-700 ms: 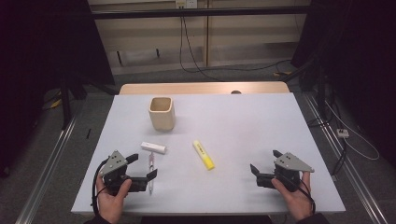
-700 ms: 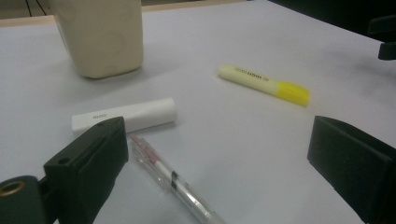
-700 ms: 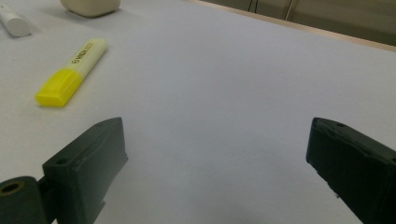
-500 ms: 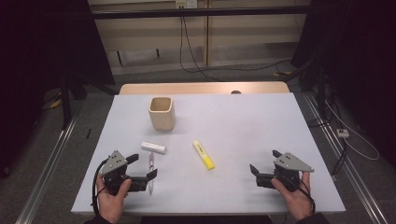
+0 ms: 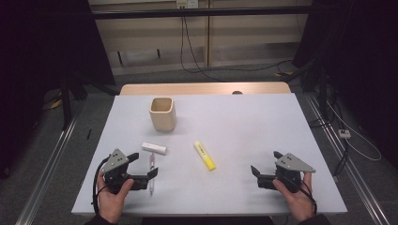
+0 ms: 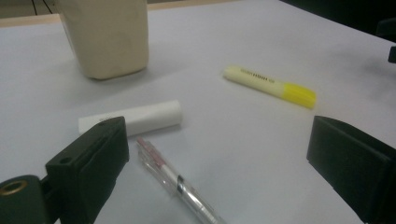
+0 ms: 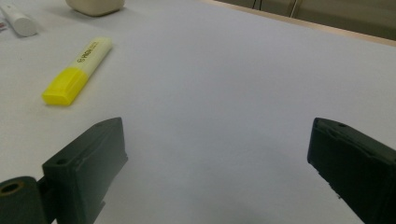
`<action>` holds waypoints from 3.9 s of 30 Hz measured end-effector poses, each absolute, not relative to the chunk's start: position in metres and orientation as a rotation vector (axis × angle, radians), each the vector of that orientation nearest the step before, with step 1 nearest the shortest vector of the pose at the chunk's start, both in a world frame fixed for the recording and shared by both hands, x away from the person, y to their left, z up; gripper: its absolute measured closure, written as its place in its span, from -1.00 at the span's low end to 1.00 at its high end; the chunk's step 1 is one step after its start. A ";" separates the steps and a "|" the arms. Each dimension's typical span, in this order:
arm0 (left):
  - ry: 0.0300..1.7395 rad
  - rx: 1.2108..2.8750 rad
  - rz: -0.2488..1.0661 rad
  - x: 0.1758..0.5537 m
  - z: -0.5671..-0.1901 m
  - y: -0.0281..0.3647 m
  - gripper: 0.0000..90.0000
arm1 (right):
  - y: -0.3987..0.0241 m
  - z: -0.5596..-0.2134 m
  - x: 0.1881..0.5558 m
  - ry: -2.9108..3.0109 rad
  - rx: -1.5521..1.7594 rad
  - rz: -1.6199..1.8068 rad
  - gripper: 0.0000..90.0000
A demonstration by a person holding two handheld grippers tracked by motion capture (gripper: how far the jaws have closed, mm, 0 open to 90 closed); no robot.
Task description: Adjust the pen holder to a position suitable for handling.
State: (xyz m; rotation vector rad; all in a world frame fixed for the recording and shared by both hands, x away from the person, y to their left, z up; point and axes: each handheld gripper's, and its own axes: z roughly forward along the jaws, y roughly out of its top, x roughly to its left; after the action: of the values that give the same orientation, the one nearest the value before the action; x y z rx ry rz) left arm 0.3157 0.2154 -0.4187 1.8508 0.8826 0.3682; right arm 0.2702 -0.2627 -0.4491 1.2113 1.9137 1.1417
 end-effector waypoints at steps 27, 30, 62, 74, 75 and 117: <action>1.009 1.859 0.441 0.413 -0.370 0.199 -0.83 | -0.261 -0.451 0.271 1.933 1.215 1.143 -0.91; 1.020 1.896 0.464 0.426 -0.366 0.195 -0.81 | -0.261 -0.451 0.271 1.933 1.215 1.144 -0.91; 0.948 2.135 0.378 0.556 -0.375 0.179 -0.50 | -0.261 -0.455 0.275 1.963 1.219 1.155 -0.91; 0.911 2.207 0.301 0.574 -0.383 0.179 0.26 | -0.261 -0.456 0.275 1.965 1.230 1.143 -0.91; 0.905 2.222 0.316 0.575 -0.383 0.178 0.31 | -0.261 -0.456 0.275 1.965 1.239 1.145 -0.91; 0.968 2.265 0.305 0.577 -0.368 0.180 0.61 | -0.260 -0.457 0.276 1.979 1.230 1.133 -0.91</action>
State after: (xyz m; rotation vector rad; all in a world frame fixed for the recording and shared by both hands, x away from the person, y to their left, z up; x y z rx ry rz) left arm 0.5773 0.1795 -0.3684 2.2652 0.9679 0.3054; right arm 0.2762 -0.2604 -0.4565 1.2301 1.9790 1.1331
